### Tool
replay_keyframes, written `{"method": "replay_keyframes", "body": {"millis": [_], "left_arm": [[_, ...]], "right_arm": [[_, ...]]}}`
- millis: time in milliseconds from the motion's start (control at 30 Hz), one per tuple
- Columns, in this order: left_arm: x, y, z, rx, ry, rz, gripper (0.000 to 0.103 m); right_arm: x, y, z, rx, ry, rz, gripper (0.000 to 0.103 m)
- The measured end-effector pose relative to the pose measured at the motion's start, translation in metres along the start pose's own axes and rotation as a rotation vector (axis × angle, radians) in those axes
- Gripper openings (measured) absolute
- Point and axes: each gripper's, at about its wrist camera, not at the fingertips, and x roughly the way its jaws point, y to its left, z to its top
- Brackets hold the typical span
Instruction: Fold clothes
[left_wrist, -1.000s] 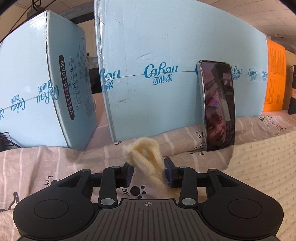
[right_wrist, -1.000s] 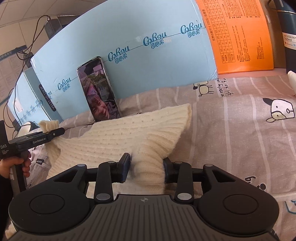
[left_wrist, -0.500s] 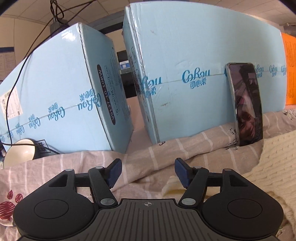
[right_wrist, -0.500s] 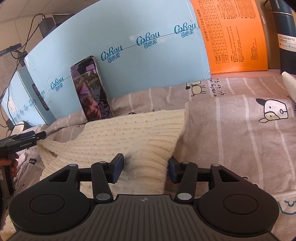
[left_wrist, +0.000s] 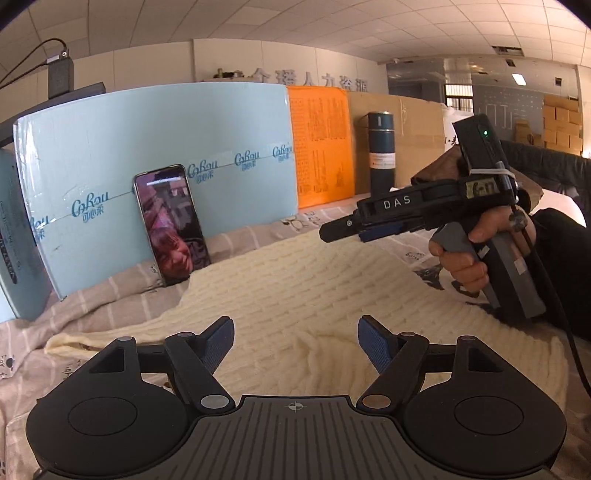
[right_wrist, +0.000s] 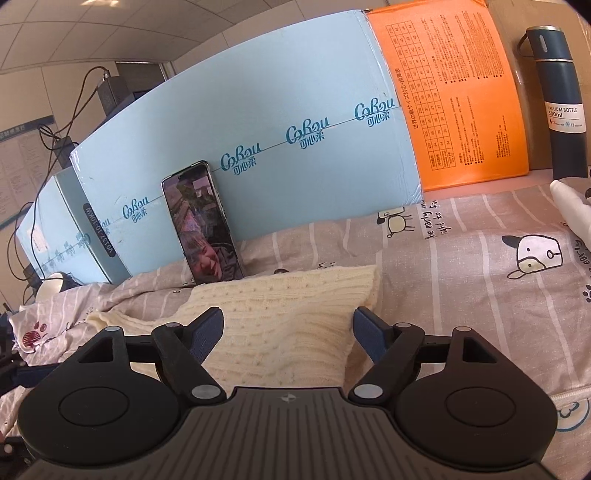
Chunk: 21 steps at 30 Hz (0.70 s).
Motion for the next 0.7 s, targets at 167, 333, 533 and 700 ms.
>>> {"method": "replay_keyframes", "body": {"millis": [167,333,533,700], "left_arm": [[-0.007,0.003,0.017,-0.088,-0.172,0.158,0.088],[-0.014,0.015,0.047,-0.144,-0.332,0.287,0.096],[-0.016,0.009,0.05,-0.112,-0.327,0.329,0.101],[-0.02,-0.005,0.042,-0.034,-0.305,0.412,0.101]], "right_arm": [[-0.017,0.011,0.0,0.0,-0.109,0.059,0.078],[-0.037,0.025,-0.002,-0.029,-0.225,0.113,0.083],[-0.042,0.037,-0.005,-0.096,-0.238,0.114,0.084],[-0.049,0.043,-0.006,-0.124,-0.257,0.104,0.084]]}}
